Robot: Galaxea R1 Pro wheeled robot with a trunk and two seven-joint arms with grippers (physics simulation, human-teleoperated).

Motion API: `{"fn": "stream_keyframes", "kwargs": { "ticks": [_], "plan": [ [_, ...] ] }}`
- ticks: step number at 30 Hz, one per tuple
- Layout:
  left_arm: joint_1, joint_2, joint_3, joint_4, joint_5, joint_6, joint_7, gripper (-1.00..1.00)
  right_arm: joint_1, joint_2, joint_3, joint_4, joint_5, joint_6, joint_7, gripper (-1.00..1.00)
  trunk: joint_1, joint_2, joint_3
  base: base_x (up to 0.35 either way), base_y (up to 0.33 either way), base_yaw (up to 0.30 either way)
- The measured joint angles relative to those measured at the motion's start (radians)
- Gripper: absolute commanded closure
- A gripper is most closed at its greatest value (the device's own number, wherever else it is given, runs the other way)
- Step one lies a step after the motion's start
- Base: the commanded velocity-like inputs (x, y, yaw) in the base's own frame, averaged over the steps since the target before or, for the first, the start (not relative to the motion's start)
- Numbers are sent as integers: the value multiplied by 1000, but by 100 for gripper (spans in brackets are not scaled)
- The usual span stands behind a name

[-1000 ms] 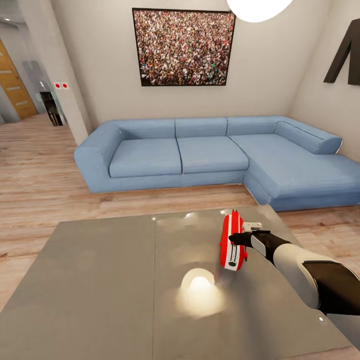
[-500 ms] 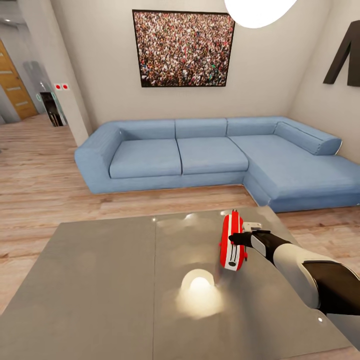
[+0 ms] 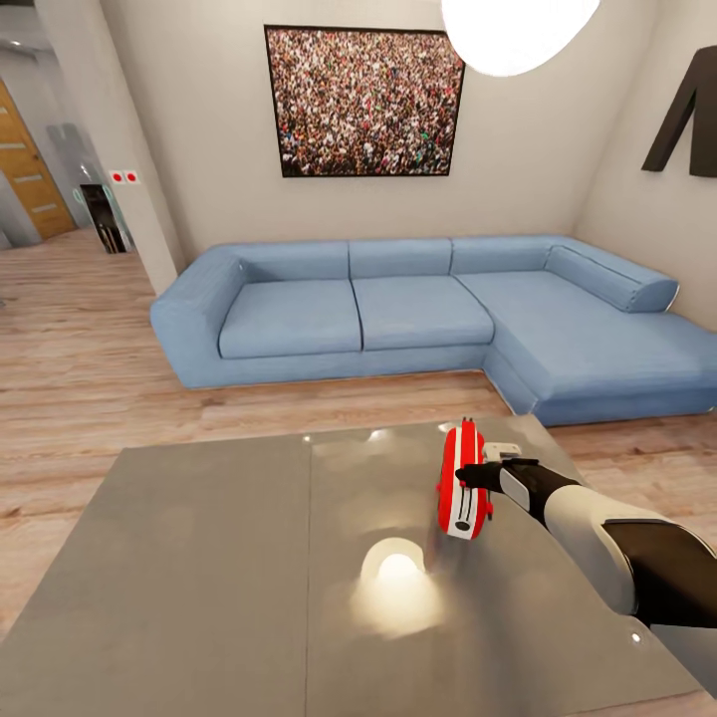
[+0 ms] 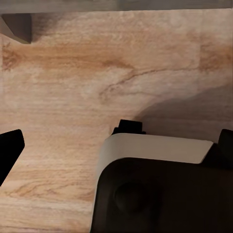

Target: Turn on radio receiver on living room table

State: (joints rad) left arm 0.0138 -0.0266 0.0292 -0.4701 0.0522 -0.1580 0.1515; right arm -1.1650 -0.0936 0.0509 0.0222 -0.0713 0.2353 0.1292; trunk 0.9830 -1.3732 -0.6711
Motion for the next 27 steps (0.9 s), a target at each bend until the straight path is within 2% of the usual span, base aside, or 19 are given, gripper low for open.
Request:
{"fn": "stream_keyframes", "kwargs": {
  "ticks": [27],
  "plan": [
    [0,0,0,0,-3,0,6,-100,0,0,0,0,4,-1,0,100,-104,189,85,0,0,0]
  ]
}}
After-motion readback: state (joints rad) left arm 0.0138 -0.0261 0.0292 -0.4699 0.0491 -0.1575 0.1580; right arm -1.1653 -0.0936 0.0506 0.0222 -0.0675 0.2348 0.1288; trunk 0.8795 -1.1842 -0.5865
